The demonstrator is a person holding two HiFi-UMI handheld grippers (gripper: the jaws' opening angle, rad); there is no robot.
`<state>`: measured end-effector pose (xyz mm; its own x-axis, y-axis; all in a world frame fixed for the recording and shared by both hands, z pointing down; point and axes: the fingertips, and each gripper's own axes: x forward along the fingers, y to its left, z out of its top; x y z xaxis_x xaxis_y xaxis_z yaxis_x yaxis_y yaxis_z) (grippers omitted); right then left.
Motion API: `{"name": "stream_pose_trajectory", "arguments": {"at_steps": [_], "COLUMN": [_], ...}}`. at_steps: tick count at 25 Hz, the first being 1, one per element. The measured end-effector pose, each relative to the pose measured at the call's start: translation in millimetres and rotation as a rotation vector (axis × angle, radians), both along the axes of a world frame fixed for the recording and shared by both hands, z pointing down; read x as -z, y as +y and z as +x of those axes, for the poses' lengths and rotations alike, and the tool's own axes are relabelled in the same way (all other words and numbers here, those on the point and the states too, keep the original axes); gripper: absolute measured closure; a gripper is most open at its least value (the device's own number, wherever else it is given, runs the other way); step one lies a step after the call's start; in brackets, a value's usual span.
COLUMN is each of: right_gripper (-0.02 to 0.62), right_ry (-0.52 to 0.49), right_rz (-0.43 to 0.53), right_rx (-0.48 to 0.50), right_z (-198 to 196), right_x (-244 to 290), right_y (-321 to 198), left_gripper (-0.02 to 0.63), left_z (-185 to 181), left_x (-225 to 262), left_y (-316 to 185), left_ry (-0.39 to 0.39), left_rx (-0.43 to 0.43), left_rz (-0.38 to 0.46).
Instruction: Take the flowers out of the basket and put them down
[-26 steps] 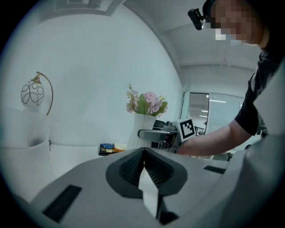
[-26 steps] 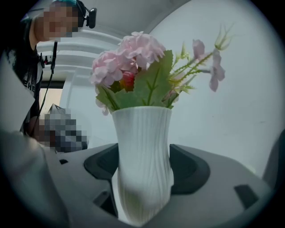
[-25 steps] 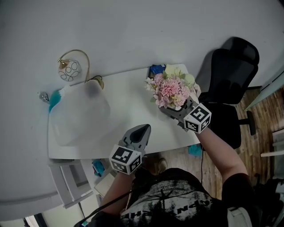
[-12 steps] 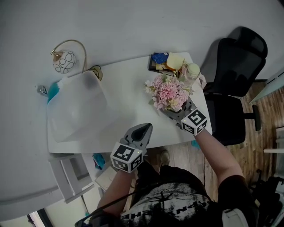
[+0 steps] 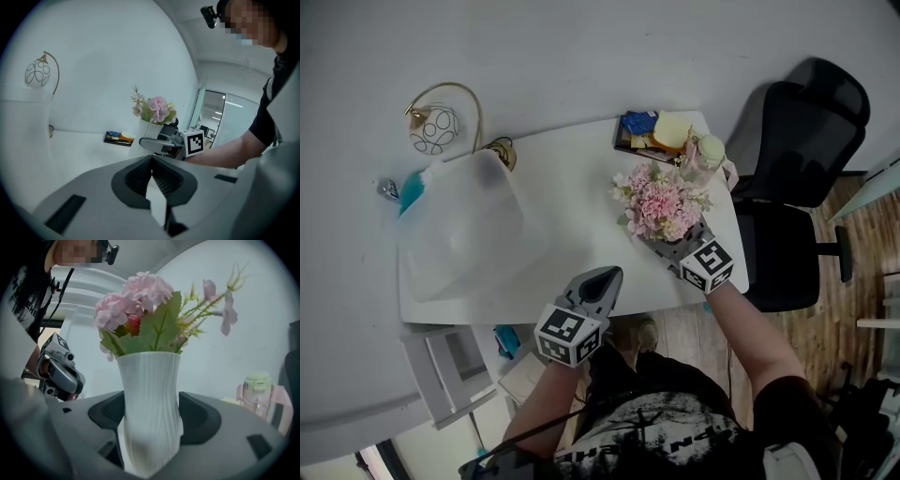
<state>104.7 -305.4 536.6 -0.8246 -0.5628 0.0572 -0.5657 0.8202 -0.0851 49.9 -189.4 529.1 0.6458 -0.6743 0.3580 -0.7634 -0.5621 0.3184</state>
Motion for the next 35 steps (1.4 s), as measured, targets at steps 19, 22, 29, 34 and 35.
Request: {"name": "stream_pose_trajectory", "arguments": {"at_steps": [19,22,29,34,35], "right_gripper": [0.236,0.235,0.236,0.236,0.236], "right_ry": [0.024,0.030,0.047,0.059,0.062], "right_rz": [-0.049,-0.059,-0.090,-0.105,-0.106], "right_rx": [-0.054,-0.058,-0.076,-0.084,-0.085], "right_z": [5,11,27,41,44], "right_x": [-14,-17,-25,-26,-26], "right_y": [3,6,21,37,41], "left_gripper": [0.592,0.592,0.592,0.592,0.592], "left_z": [8,10,12,16,16], "left_x": [-3,-3,3,12,13], "left_y": [-2,-1,-1,1,1], "left_ry": [0.006,0.010,0.011,0.012,0.012], "left_rx": [-0.005,-0.004,0.004,0.008,0.009], "left_rz": [-0.007,-0.006,0.012,0.032,0.035]}}
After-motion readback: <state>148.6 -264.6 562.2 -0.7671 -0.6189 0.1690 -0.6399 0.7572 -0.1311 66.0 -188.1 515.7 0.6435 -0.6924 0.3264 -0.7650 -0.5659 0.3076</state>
